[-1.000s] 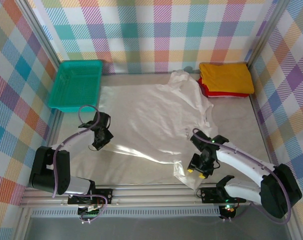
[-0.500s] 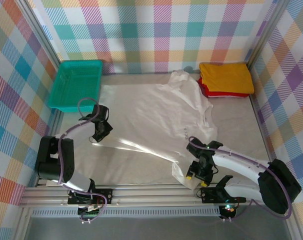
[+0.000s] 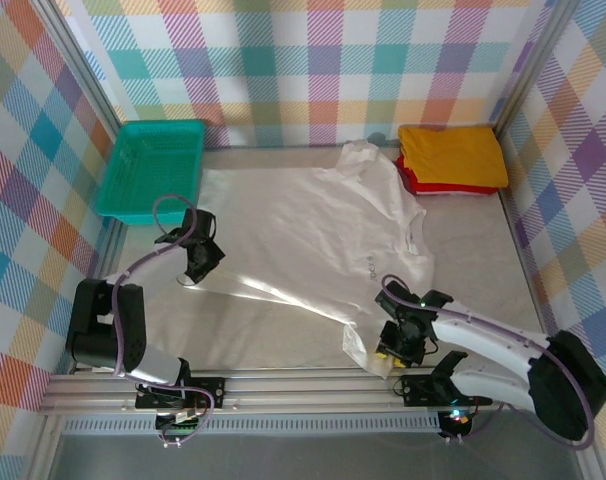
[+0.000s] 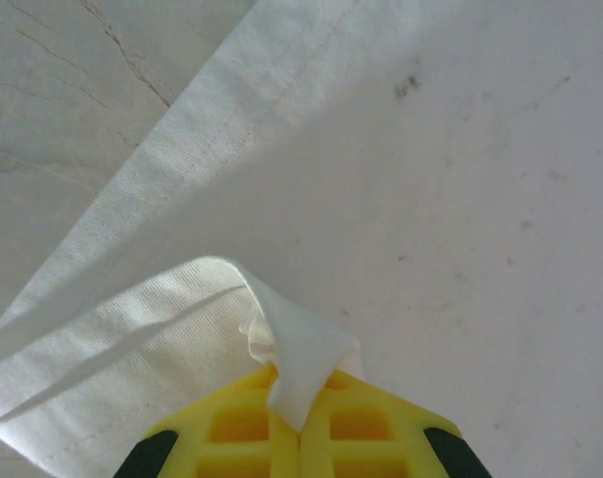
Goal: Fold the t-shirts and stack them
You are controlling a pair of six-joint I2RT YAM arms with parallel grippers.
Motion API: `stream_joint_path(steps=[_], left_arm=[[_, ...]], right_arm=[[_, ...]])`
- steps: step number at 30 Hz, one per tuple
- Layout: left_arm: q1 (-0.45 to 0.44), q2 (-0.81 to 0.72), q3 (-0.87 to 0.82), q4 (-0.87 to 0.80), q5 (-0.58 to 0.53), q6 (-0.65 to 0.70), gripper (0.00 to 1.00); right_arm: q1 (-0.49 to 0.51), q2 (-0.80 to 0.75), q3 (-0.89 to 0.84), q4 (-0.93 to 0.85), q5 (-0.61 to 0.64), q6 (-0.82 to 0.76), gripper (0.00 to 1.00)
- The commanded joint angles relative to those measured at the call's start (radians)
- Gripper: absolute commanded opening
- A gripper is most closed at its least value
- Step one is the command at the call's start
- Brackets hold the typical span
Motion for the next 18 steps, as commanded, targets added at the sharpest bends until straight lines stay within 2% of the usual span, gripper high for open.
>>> stream_joint_path(steps=[1, 3, 6, 12, 18], left_arm=[[0.015, -0.071, -0.032, -0.039, -0.006, 0.011, 0.0], [0.015, -0.119, -0.052, -0.063, -0.015, 0.008, 0.0], [0.017, -0.192, -0.078, -0.118, -0.027, 0.006, 0.0], [0.018, -0.342, -0.137, -0.217, -0.033, 0.004, 0.0], [0.017, -0.499, -0.192, -0.291, -0.074, -0.008, 0.0]], right_arm=[[0.0, -0.092, 0.0, -0.051, 0.137, 0.039, 0.19], [-0.009, -0.128, 0.019, -0.098, 0.158, 0.046, 0.08], [-0.04, -0.135, 0.067, -0.133, 0.167, 0.012, 0.0], [-0.096, -0.115, 0.182, -0.192, 0.172, -0.052, 0.0], [-0.19, -0.166, 0.219, -0.236, 0.119, -0.072, 0.0]])
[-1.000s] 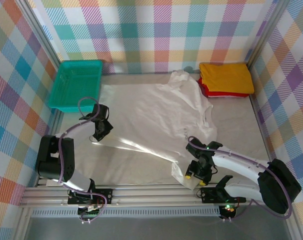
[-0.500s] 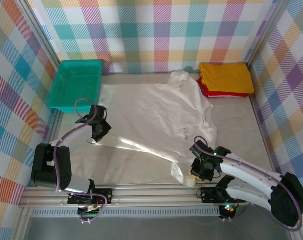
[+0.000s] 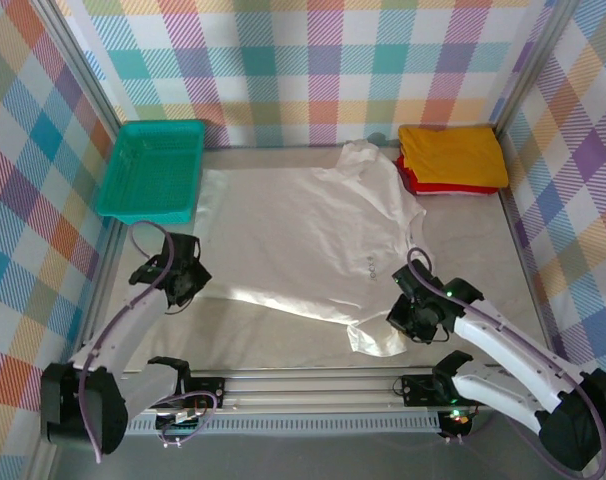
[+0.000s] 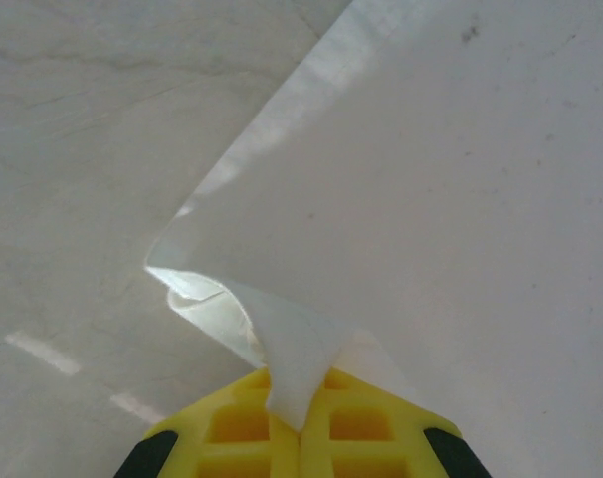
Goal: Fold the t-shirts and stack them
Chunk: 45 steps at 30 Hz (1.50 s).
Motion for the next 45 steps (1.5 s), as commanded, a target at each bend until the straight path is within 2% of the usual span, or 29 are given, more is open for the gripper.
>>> stream_joint_path(steps=[1, 13, 20, 23, 27, 30, 31, 32, 35, 38, 41, 43, 45], left_arm=[[0.014, -0.075, -0.023, -0.088, -0.053, -0.005, 0.0], [0.015, -0.25, -0.082, -0.155, -0.034, -0.017, 0.0], [0.014, -0.245, -0.186, -0.054, 0.041, -0.017, 0.0], [0.013, -0.21, -0.217, -0.002, 0.073, -0.03, 0.0], [0.013, -0.163, -0.221, 0.027, 0.072, -0.011, 0.0], [0.012, -0.128, -0.22, 0.06, 0.084, 0.005, 0.0], [0.012, -0.114, -0.22, 0.065, 0.085, 0.003, 0.0], [0.012, -0.105, -0.222, 0.07, 0.085, 0.003, 0.0], [0.009, -0.082, -0.226, 0.076, 0.081, 0.004, 0.0], [0.009, -0.075, -0.232, 0.09, 0.078, 0.008, 0.0], [0.008, -0.058, -0.236, 0.109, 0.083, 0.006, 0.0], [0.007, -0.045, -0.238, 0.118, 0.088, 0.002, 0.0], [0.004, -0.036, -0.242, 0.127, 0.089, 0.0, 0.0]], right_arm=[[-0.044, -0.032, 0.04, -0.08, -0.021, -0.037, 0.0], [-0.08, -0.065, 0.155, -0.125, -0.008, -0.1, 0.0], [-0.082, -0.143, -0.06, -0.03, -0.05, -0.056, 0.0], [-0.087, -0.085, -0.081, 0.018, -0.054, -0.06, 0.0], [-0.094, 0.039, -0.099, 0.058, -0.064, -0.093, 0.06], [-0.099, 0.103, -0.073, 0.083, -0.061, -0.122, 0.28], [-0.101, 0.12, -0.052, 0.078, -0.051, -0.128, 0.34], [-0.101, 0.13, -0.033, 0.073, -0.045, -0.136, 0.35], [-0.102, 0.151, 0.054, 0.022, 0.013, -0.183, 0.37], [-0.101, 0.191, 0.17, -0.038, 0.122, -0.249, 0.41], [-0.109, 0.273, 0.258, -0.017, 0.191, -0.308, 0.44], [-0.125, 0.357, 0.3, 0.053, 0.187, -0.357, 0.4], [-0.141, 0.457, 0.346, 0.116, 0.17, -0.4, 0.3]])
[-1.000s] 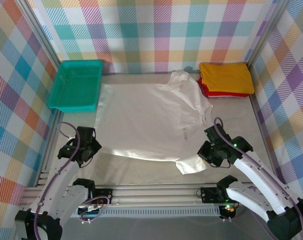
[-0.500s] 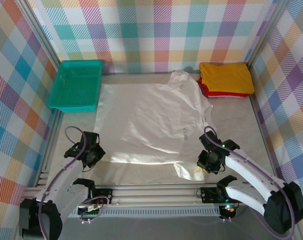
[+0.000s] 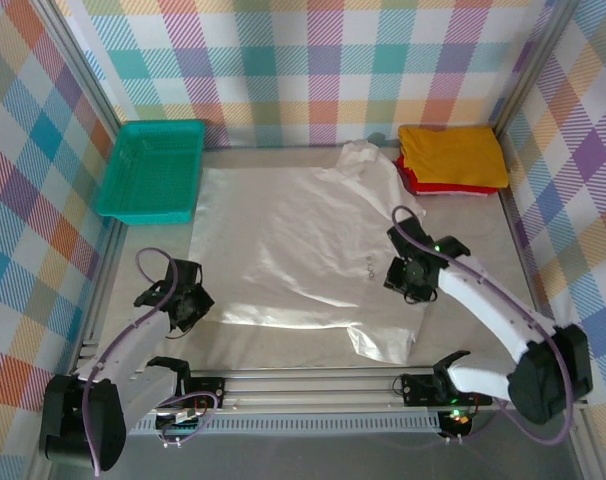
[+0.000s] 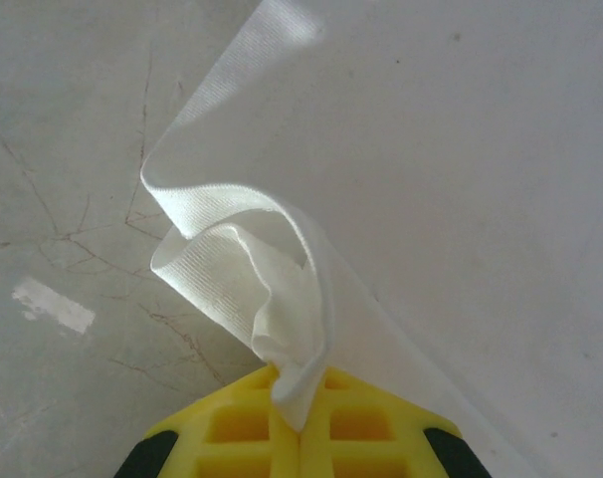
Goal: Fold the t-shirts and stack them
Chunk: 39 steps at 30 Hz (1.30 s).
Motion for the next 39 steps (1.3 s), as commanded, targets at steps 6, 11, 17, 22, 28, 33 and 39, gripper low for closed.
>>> stream_joint_path(steps=[6, 11, 17, 22, 28, 33, 39], left_arm=[[-0.012, 0.008, -0.015, 0.02, 0.016, 0.006, 0.0], [-0.032, -0.012, -0.028, 0.03, 0.012, -0.011, 0.0], [-0.052, 0.023, -0.016, 0.045, 0.004, -0.024, 0.0], [-0.059, 0.083, 0.017, 0.073, -0.001, -0.028, 0.0], [-0.071, 0.181, 0.057, 0.125, -0.015, -0.024, 0.0], [-0.081, 0.284, 0.119, 0.149, -0.018, -0.019, 0.0], [-0.104, 0.329, 0.169, 0.17, -0.034, -0.02, 0.0]], right_arm=[[-0.051, 0.387, 0.195, 0.181, -0.094, -0.2, 0.0], [-0.075, 0.537, 0.263, 0.215, -0.13, -0.234, 0.0], [-0.08, 0.68, 0.333, 0.243, -0.161, -0.254, 0.0], [-0.091, 0.759, 0.389, 0.267, -0.193, -0.254, 0.0], [-0.106, 0.855, 0.48, 0.281, -0.224, -0.263, 0.0], [-0.112, 0.919, 0.584, 0.269, -0.239, -0.268, 0.0], [-0.112, 0.919, 0.671, 0.235, -0.253, -0.285, 0.0]])
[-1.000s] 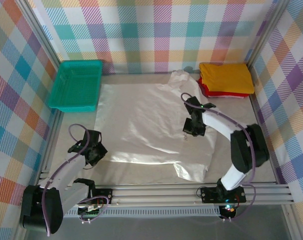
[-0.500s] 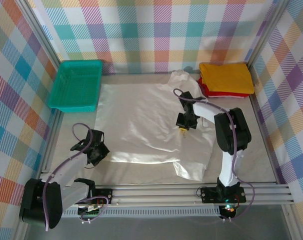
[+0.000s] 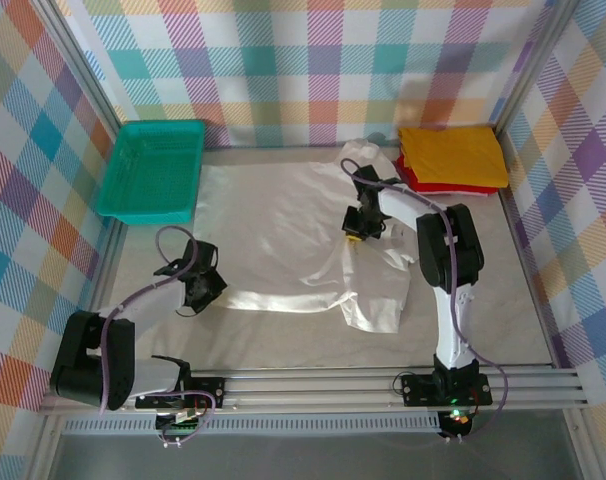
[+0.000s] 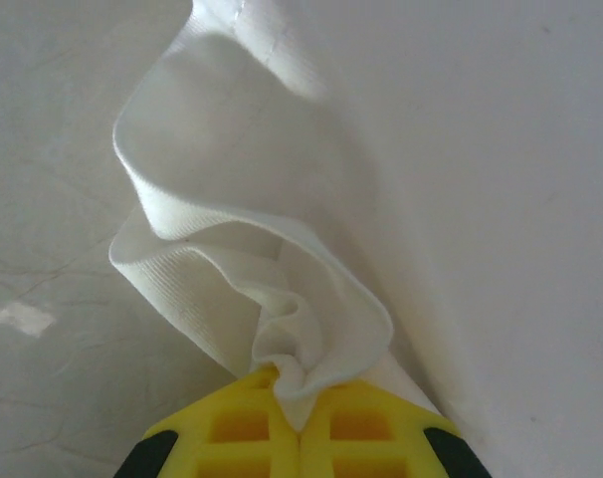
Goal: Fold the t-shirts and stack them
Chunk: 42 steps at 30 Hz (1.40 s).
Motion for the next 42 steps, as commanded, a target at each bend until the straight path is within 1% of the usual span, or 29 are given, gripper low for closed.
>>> stream_joint_path(steps=[1, 2, 3, 5, 7, 11, 15, 18, 20, 23, 25, 27, 30, 36, 38, 42], left_arm=[[-0.028, 0.009, 0.034, 0.006, -0.025, 0.0, 0.0], [-0.032, 0.002, 0.033, 0.001, -0.03, 0.0, 0.0], [-0.035, -0.008, 0.03, -0.004, -0.035, 0.001, 0.0], [-0.036, -0.03, 0.014, -0.01, -0.044, -0.003, 0.0], [-0.036, -0.055, 0.002, -0.015, -0.049, -0.007, 0.0], [-0.036, -0.106, -0.01, -0.026, -0.051, -0.008, 0.0], [-0.036, -0.174, -0.019, -0.078, -0.06, 0.001, 0.0], [-0.035, -0.228, -0.034, -0.118, -0.058, 0.004, 0.0], [-0.036, -0.26, -0.051, -0.136, -0.05, -0.005, 0.0], [-0.036, -0.301, -0.076, -0.154, -0.047, -0.012, 0.0], [-0.036, -0.322, -0.085, -0.16, -0.051, -0.009, 0.0], [-0.036, -0.329, -0.08, -0.176, -0.056, -0.007, 0.0], [-0.036, -0.347, -0.077, -0.188, -0.058, -0.011, 0.0], [-0.036, -0.381, -0.103, -0.191, -0.058, -0.022, 0.0], [-0.036, -0.386, -0.113, -0.187, -0.058, -0.026, 0.0], [-0.036, -0.388, -0.116, -0.192, -0.06, -0.027, 0.0]], right_arm=[[-0.007, 0.005, 0.022, -0.026, -0.005, -0.028, 0.0], [-0.006, -0.023, 0.015, -0.029, -0.011, -0.03, 0.03], [-0.005, -0.061, 0.001, -0.031, -0.012, -0.028, 0.08], [-0.006, -0.142, -0.039, -0.034, -0.01, -0.024, 0.14], [-0.007, -0.242, -0.09, -0.032, 0.002, -0.026, 0.28], [-0.016, -0.441, -0.215, -0.056, 0.039, -0.006, 0.39], [-0.074, -0.673, -0.463, -0.078, 0.042, 0.061, 0.43], [-0.117, -0.834, -0.654, -0.152, 0.01, 0.131, 0.44], [-0.12, -0.953, -0.761, -0.202, 0.0, 0.179, 0.46], [-0.12, -1.088, -0.893, -0.251, -0.065, 0.235, 0.47], [-0.121, -1.128, -0.961, -0.242, -0.118, 0.246, 0.47], [-0.119, -1.134, -1.007, -0.219, -0.158, 0.247, 0.47], [-0.12, -1.131, -1.045, -0.192, -0.158, 0.232, 0.46], [-0.12, -1.101, -1.089, -0.05, -0.181, 0.207, 0.48], [-0.121, -1.105, -1.108, 0.013, -0.193, 0.212, 0.48], [-0.119, -1.087, -1.142, 0.079, -0.204, 0.229, 0.45]])
